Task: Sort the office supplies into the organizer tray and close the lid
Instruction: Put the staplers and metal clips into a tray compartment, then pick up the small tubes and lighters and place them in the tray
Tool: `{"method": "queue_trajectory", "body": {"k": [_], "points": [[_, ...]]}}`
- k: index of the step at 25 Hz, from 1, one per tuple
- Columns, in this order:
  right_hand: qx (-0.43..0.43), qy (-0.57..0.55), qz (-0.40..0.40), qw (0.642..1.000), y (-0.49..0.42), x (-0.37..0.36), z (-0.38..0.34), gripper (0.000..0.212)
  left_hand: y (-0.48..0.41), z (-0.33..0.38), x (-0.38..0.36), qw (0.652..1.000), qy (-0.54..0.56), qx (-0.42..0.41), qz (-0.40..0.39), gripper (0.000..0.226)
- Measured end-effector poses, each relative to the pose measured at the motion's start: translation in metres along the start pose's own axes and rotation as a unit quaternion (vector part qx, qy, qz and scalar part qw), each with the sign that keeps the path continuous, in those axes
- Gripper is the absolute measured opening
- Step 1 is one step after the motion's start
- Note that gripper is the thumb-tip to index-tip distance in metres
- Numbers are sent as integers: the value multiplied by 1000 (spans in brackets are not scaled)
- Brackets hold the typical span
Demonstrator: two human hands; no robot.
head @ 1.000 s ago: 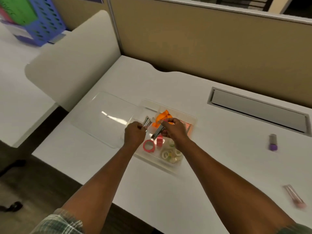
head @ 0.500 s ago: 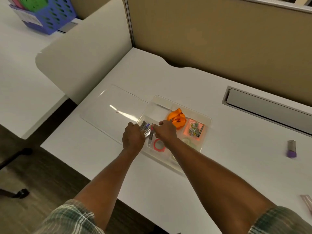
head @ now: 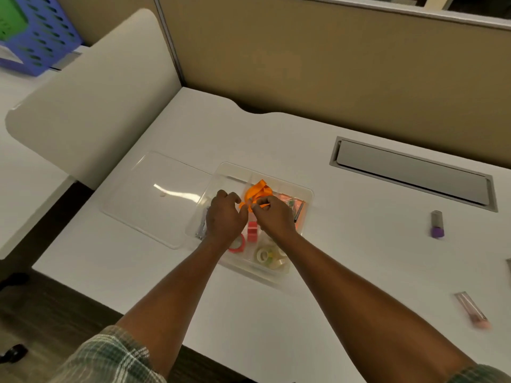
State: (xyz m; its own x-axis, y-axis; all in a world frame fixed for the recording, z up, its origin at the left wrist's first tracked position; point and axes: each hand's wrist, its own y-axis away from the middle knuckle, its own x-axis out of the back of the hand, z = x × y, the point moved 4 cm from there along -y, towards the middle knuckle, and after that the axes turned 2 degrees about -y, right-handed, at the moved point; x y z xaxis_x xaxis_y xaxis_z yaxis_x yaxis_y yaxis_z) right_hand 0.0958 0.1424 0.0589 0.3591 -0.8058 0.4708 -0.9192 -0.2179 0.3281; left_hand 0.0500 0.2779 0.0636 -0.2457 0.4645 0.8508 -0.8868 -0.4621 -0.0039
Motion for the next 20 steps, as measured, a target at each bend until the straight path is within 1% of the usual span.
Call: {"method": "queue_trajectory", "body": {"k": [2,6,15,17,20], "points": [[-4,-11,9,1000,4,27,12,28,-1,33,-12,999,14,-27,-16,25],[-35,-28,64,997,15,97,52,24,8,100,-46,996,33,-76,-38,23],[-123,-68,173,975,69,259,184,24,81,255,-162,974,20,-175,-141,21],[-140,-52,193,970,85,290,214,23,102,283,-188,967,16,-192,-166,21],[-148,4,227,963,114,333,258,22,132,318,-225,955,5,-218,-203,22]]}}
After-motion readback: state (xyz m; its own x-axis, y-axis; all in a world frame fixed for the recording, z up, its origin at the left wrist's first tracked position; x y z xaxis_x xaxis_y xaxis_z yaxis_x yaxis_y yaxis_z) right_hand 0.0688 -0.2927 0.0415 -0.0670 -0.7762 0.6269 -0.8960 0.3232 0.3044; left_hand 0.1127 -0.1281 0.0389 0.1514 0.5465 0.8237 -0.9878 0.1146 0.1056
